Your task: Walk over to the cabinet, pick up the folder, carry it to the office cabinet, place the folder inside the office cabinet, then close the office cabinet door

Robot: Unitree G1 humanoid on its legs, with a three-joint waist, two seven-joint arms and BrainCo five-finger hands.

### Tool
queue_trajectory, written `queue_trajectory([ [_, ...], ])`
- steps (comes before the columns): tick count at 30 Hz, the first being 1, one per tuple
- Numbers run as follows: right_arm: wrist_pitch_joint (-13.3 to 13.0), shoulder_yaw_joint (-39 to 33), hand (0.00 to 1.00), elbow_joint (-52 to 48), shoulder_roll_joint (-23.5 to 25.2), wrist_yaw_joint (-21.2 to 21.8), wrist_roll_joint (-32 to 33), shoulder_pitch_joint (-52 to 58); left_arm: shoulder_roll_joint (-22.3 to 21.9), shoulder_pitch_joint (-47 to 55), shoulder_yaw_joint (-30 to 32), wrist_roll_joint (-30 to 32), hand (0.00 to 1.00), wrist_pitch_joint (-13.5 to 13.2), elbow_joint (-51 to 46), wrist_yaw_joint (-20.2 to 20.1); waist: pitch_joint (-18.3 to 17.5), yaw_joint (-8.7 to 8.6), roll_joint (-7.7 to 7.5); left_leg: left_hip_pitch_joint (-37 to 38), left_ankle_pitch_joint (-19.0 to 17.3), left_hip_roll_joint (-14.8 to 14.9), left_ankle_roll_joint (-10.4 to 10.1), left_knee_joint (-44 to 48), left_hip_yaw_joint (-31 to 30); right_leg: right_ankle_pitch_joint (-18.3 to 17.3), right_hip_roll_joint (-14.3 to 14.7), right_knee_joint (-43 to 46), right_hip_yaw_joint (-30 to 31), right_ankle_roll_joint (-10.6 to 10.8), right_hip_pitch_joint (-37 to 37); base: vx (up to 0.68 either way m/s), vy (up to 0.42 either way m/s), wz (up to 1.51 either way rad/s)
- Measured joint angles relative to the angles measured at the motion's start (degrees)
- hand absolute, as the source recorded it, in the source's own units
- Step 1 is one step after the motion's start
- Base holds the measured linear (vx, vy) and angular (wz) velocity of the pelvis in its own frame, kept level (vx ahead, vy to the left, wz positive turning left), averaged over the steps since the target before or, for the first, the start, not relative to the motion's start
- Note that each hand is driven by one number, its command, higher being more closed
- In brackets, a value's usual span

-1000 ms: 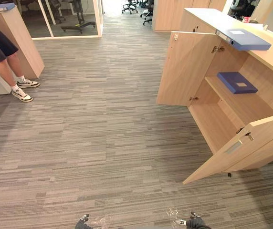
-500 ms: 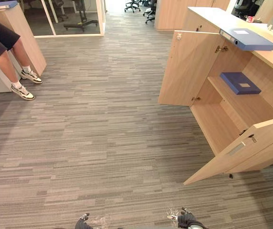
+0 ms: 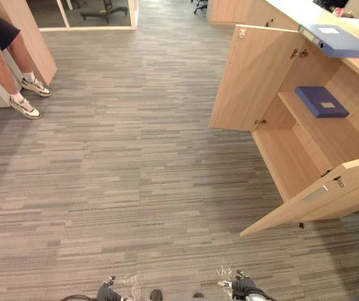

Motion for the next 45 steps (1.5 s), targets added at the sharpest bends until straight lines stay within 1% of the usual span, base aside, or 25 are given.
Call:
queue_trajectory([
  [2, -0.03, -0.11, 0.00, 0.22, -0.30, 0.04, 0.02, -0.50, 0.28, -1.60, -0.02, -1.36, 0.00, -0.26, -1.52, 0.17, 1.66, 0.11, -0.14, -7.85, -3.52, 1.54, -1.72, 17.34, 4.55, -1.77, -1.10, 0.99, -1.48, -1.55, 1.93, 0.02, 0.081, 0.49],
  [3, -0.02, 0.00, 0.00, 0.43, -0.62, 0.03, 0.06, -0.82, 0.17, -1.81, -0.11, -1.71, 0.00, -0.53, -2.30, 0.20, 1.74, 0.34, 0.16, -11.04, -7.05, 4.10, 0.52, 21.31, 7.66, -3.10, -1.52, 2.11, -1.73, -1.07, 2.46, 0.05, 0.068, 0.30],
  [6, 0.01, -0.04, 0.00, 0.53, -1.09, -0.01, 0.34, -0.65, 0.28, -1.74, -0.22, -3.61, 0.00, -1.07, -2.64, 0.26, 1.83, 0.46, 0.37, -14.15, -7.24, 6.69, 1.68, 14.39, 7.46, -4.69, -3.55, 2.94, -1.46, 0.86, 3.86, 0.16, 0.175, 0.01],
  [9, 0.00, -0.07, 0.00, 0.52, -1.24, -0.02, 1.10, -0.55, 0.32, -0.86, -0.33, -5.79, 0.00, -1.11, -3.70, 0.20, 1.84, 0.59, 0.92, -14.80, 1.35, 9.35, -1.24, -2.73, 3.76, -6.76, -6.85, 3.24, 0.17, 4.05, 4.80, 0.29, 0.342, -0.25],
  [10, 0.01, -0.14, 0.00, 0.61, -1.14, -0.03, 1.30, -0.75, 0.43, -0.95, -0.35, -6.15, 0.00, -1.09, -3.72, 0.13, 1.93, 0.75, 1.22, -14.58, 7.42, 8.93, -2.26, -1.87, 5.65, -7.95, -8.87, 3.18, 0.45, 5.60, 5.88, 0.39, 0.438, -0.33],
  [11, 0.15, -1.13, 0.00, 1.65, -0.24, 0.20, 1.46, -1.68, 0.73, -1.38, -0.37, -6.97, 0.00, -0.98, -3.92, -0.04, 2.49, 0.90, 0.41, -15.16, 7.73, 7.77, -1.56, 0.87, 6.78, -7.65, -10.59, 4.44, 0.76, 5.57, 6.15, 0.51, 0.485, -0.28],
  [14, 0.33, -1.75, 0.00, 1.89, 0.55, 0.72, 1.43, -2.21, 0.98, -1.81, -0.57, -7.08, 0.00, -0.84, -4.07, -0.42, 1.76, 0.94, -0.47, -13.90, 3.47, 4.45, 3.15, 3.87, 9.17, -2.46, -14.38, 7.00, 1.82, 6.38, 5.57, 0.43, 0.330, -0.29],
  [16, 0.52, -3.70, 0.00, 1.83, 0.76, 1.24, 1.28, -2.24, 0.68, -1.63, -0.97, -7.06, 0.00, -0.77, -4.87, -0.66, 1.04, 1.30, -0.48, -10.60, 1.52, 2.72, 4.17, 2.69, 11.95, -0.94, -17.89, 14.47, 3.68, 6.20, 2.29, 0.35, 0.274, -0.56],
  [17, 0.66, -4.15, 0.00, 1.71, 0.68, 1.41, 1.16, -1.97, 0.54, -1.13, -1.38, -7.17, 0.00, -0.77, -5.29, -0.81, 0.38, 1.19, -0.45, -9.47, 0.93, 1.75, 4.89, 1.86, 12.45, -0.57, -19.35, 18.92, 4.07, 5.73, 0.86, 0.40, 0.327, -0.39],
  [19, 0.49, -7.53, 0.00, -0.08, -0.18, 1.54, 0.89, -0.38, -1.42, -1.00, -3.51, -8.78, 0.00, -0.91, -6.77, -1.86, -0.72, 0.63, -0.33, -3.05, -0.08, -1.68, 5.84, -3.56, 13.67, 4.56, -25.51, 38.57, 2.80, -2.97, -7.27, 0.46, 0.357, -0.06],
  [20, 0.35, -7.93, 0.00, -1.68, -0.84, 1.55, 1.01, -0.18, -2.93, -0.98, -4.28, -10.49, 0.00, -0.87, -6.88, -2.41, -0.66, -0.28, -0.31, 1.23, -0.07, -3.03, 6.75, -5.50, 13.25, 4.26, -28.30, 53.60, 0.40, -8.03, -11.93, 0.54, 0.345, 0.06],
  [21, 0.34, -7.80, 0.00, -2.07, -1.13, 1.55, 1.32, -0.21, -3.79, -0.97, -5.45, -11.76, 0.00, -0.87, -6.75, -2.56, -0.37, -0.99, 0.24, 5.16, -0.25, -3.17, 7.18, -7.29, 12.43, 0.90, -27.61, 61.72, -1.76, -6.39, -13.96, 0.55, 0.308, 0.13],
  [23, 0.16, -7.89, 0.00, -2.22, -0.44, 1.56, 2.10, -0.23, -4.90, -1.42, -6.61, -12.95, 0.00, -0.85, -6.20, -2.65, -0.16, -1.46, 0.42, 9.60, -0.68, -2.55, 7.80, -9.02, 10.48, -7.09, -23.42, 62.92, -6.82, -4.94, -15.52, 0.41, 0.109, 0.10],
  [24, 0.02, -7.89, 0.00, -2.46, -0.20, 1.56, 2.18, -0.23, -4.93, -1.63, -6.64, -13.17, 0.00, -0.83, -5.67, -2.67, -0.03, -1.48, 0.48, 10.74, -0.71, -2.23, 7.74, -9.33, 10.33, -9.10, -21.54, 60.96, -8.25, -4.02, -16.14, 0.54, -0.008, 0.03],
  [25, -0.28, -7.88, 0.00, -3.29, 0.01, 1.70, 2.63, -0.37, -6.16, -2.63, -6.55, -14.49, 0.00, -0.77, -4.41, -2.78, 1.52, -1.68, 1.76, 14.45, -1.38, -0.58, 6.67, -9.43, 10.29, -12.84, -16.36, 49.88, -14.60, -3.51, -16.30, 0.43, -0.055, -0.05],
  [27, -0.46, -7.67, 0.00, -4.08, -0.18, 1.68, 2.60, -0.48, -6.53, -2.53, -6.02, -14.52, 0.00, -0.75, -4.38, -2.87, 2.16, -1.78, 2.56, 16.33, -1.85, 0.36, 5.89, -9.65, 10.40, -12.48, -13.15, 40.53, -17.96, -3.19, -16.99, 0.31, -0.075, -0.03],
  [29, -0.50, -7.36, 0.00, -4.40, -0.19, 1.65, 2.61, -0.86, -6.60, -2.33, -4.99, -14.47, 0.00, -0.75, -3.96, -3.06, 2.04, -2.05, 2.67, 18.89, -4.80, 0.99, 3.84, -12.44, 11.49, -5.12, -8.35, 22.13, -19.76, -3.90, -20.17, 0.27, -0.110, 0.23],
  [31, -0.32, -7.35, 0.00, -3.73, -0.83, 1.87, 2.67, -1.18, -6.67, -2.65, -3.32, -14.33, 0.00, -0.54, -3.19, -3.01, 2.27, -2.03, 2.42, 21.75, -6.45, 1.38, 2.52, -13.85, 10.76, 2.84, -7.05, 20.88, -18.41, -8.93, -20.52, 0.34, -0.167, 0.15],
  [32, -0.27, -7.37, 0.00, -3.26, -1.51, 2.28, 2.57, -2.04, -7.54, -2.20, -1.61, -14.33, 0.00, -0.39, -3.03, -3.13, 2.07, -1.74, 4.16, 22.17, -6.70, 3.15, 1.66, -13.56, 11.49, 0.51, -5.28, 22.04, -18.26, -8.90, -20.61, 0.46, -0.239, -0.24],
  [34, -0.48, -8.46, 0.00, -2.78, -1.60, 2.71, 3.23, -2.11, -8.40, -2.20, 1.85, -14.64, 0.00, -0.04, -1.65, -3.38, 2.47, -2.34, 4.80, 21.93, -7.93, 4.71, -0.29, -9.94, 11.77, -3.21, -4.25, 24.25, -17.97, -8.56, -20.42, 0.44, -0.284, -0.28],
  [36, -0.35, -14.73, 0.00, -1.46, -1.01, 2.91, 4.92, -0.94, -8.73, -2.02, 6.71, -14.97, 0.00, 0.30, -1.05, -3.64, 2.37, -2.83, 4.76, 16.51, -10.19, 9.97, -2.14, 8.92, 11.53, -5.49, -0.50, 20.86, -17.71, -7.84, -15.54, 0.41, -0.342, -0.14],
  [39, -0.16, -16.50, 0.00, -0.25, -2.20, 3.37, 8.59, 0.82, -9.06, -0.63, 12.28, -16.14, 0.00, 0.41, -1.07, -3.67, 2.23, -2.29, 6.60, 5.03, -5.50, 20.33, -2.81, 42.27, 10.52, -5.94, 7.59, 13.58, -14.65, -8.68, -7.57, 0.39, -0.233, -0.53],
  [40, 0.13, -16.57, 0.00, 0.47, -2.47, 3.40, 9.13, 0.91, -9.10, -0.28, 13.21, -16.57, 0.00, 0.45, -1.06, -3.59, 2.27, -2.10, 6.61, 3.51, -5.64, 21.72, -2.57, 46.69, 10.83, -6.19, 8.57, 12.86, -13.38, -9.00, -6.22, 0.51, -0.109, -1.07],
  [42, 0.99, -16.65, 0.00, 2.44, -3.32, 3.40, 9.38, 0.81, -9.32, 0.03, 16.97, -17.32, 0.00, 0.39, -2.20, -3.37, 2.65, -0.91, 6.01, -1.70, -7.42, 21.79, -1.12, 50.98, 11.29, -6.46, 10.04, 9.97, -9.00, -9.06, -1.96, 0.45, -0.042, -1.04],
  [45, 1.45, -16.68, 0.00, 4.63, -4.03, 3.29, 11.14, 0.99, -10.00, 0.57, 19.23, -19.03, 0.00, 0.09, -3.84, -2.78, 3.06, 0.43, 5.43, -7.88, -10.59, 18.04, -0.80, 40.51, 9.23, -6.15, 9.77, 7.86, -2.38, -8.83, 2.10, 0.33, 0.039, -1.05],
])
